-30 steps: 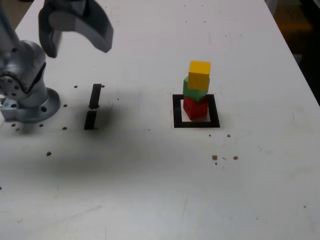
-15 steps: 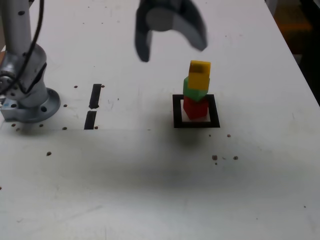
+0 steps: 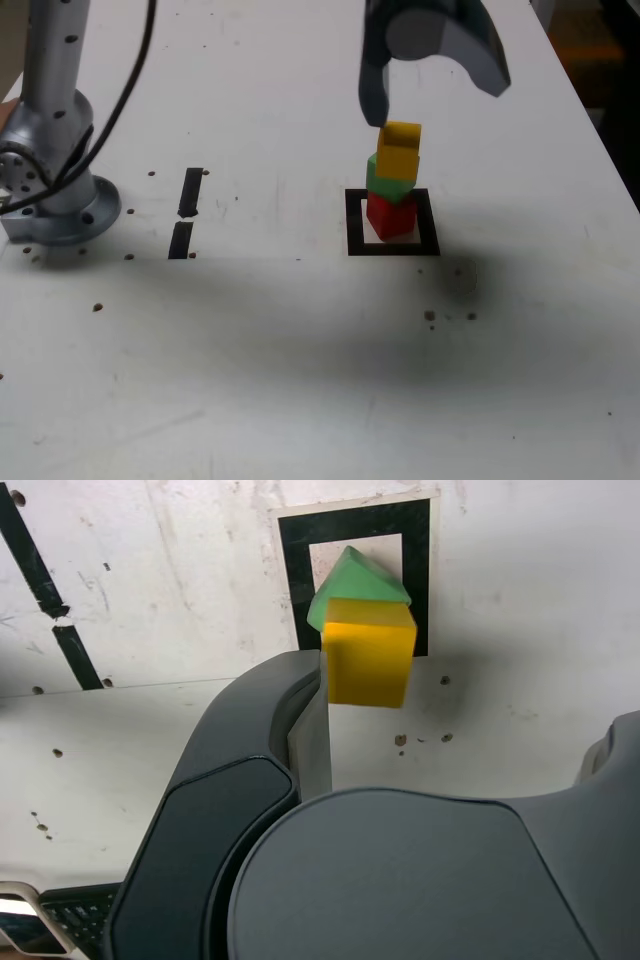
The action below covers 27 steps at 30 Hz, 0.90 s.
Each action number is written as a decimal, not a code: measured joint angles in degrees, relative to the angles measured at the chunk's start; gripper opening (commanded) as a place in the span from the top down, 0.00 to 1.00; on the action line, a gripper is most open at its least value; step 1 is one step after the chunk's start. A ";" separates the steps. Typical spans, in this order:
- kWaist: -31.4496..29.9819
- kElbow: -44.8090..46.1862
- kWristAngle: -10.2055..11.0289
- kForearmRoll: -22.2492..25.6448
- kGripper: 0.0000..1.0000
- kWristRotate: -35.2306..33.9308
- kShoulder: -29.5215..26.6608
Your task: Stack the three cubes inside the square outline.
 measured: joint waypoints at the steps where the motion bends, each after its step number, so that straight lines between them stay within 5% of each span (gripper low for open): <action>1: -0.04 0.03 0.05 0.32 0.05 0.04 0.31; 9: -0.48 1.43 0.38 0.76 0.06 1.82 1.56; 18: -0.47 1.35 0.32 0.76 0.19 3.95 4.69; 22: -0.26 0.67 0.33 0.76 0.29 4.41 6.39; 27: 0.05 0.34 0.47 0.76 0.52 4.48 7.13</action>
